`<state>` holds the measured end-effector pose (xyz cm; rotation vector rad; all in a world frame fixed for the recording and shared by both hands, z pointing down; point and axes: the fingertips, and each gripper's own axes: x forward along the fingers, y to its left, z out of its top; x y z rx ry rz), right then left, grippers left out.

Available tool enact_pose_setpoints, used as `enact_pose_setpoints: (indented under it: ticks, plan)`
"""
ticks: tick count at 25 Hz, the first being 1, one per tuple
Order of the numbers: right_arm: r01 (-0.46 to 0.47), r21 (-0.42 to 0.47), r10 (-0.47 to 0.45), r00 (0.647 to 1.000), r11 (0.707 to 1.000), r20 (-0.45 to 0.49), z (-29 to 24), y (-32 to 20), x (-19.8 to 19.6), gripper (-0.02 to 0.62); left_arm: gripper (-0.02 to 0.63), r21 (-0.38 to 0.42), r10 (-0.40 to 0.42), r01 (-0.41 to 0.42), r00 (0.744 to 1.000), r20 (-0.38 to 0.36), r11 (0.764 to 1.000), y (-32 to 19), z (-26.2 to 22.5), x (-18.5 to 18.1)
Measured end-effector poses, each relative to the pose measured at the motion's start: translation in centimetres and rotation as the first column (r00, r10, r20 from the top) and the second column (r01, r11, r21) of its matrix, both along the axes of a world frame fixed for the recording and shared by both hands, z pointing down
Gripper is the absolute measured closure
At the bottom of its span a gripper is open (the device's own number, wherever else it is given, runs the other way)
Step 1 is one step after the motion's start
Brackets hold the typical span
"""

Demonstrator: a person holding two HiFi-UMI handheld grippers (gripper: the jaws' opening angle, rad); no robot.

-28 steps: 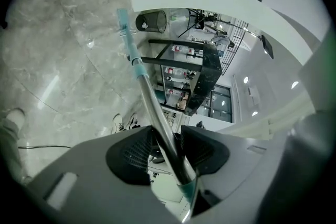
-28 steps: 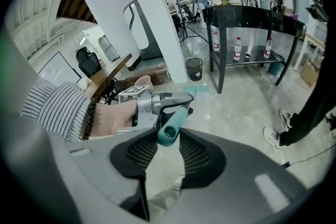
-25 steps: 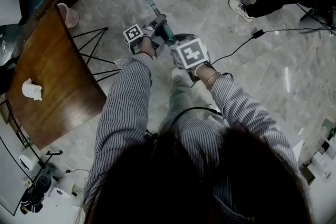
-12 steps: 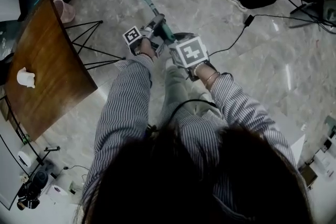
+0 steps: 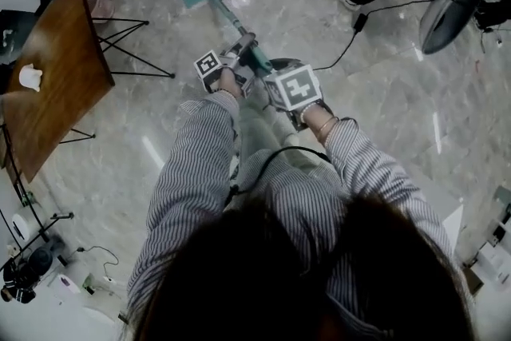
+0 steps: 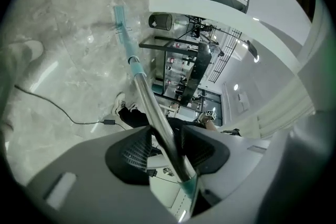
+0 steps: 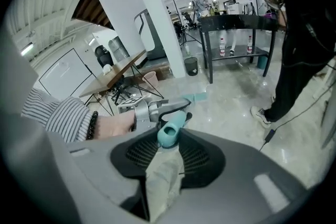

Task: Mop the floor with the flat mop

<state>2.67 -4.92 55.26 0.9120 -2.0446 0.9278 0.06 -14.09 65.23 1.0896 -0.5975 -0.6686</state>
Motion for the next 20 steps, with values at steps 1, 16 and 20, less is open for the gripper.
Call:
enact_pose_setpoints:
  ticks: [1,16,20]
  plan:
    - [0.007,0.006,-0.007,1.0,1.0,-0.001,-0.5,1.8,1.2,0.471,0.442,0.004,-0.015,0.015,1.0,-0.011,1.0,1.8,-0.5,1.2]
    - [-0.026,-0.047,0.029,0.997,0.999,0.068,-3.1,26.5,14.6,0.471,0.448,-0.046,0.032,-0.036,0.995,-0.092,0.998,27.0,-3.1,15.0]
    - [0.011,-0.066,-0.006,0.998,0.998,0.068,-4.4,30.3,16.7,0.469,0.443,-0.03,0.126,-0.129,0.986,-0.105,0.991,31.1,-4.3,17.3]
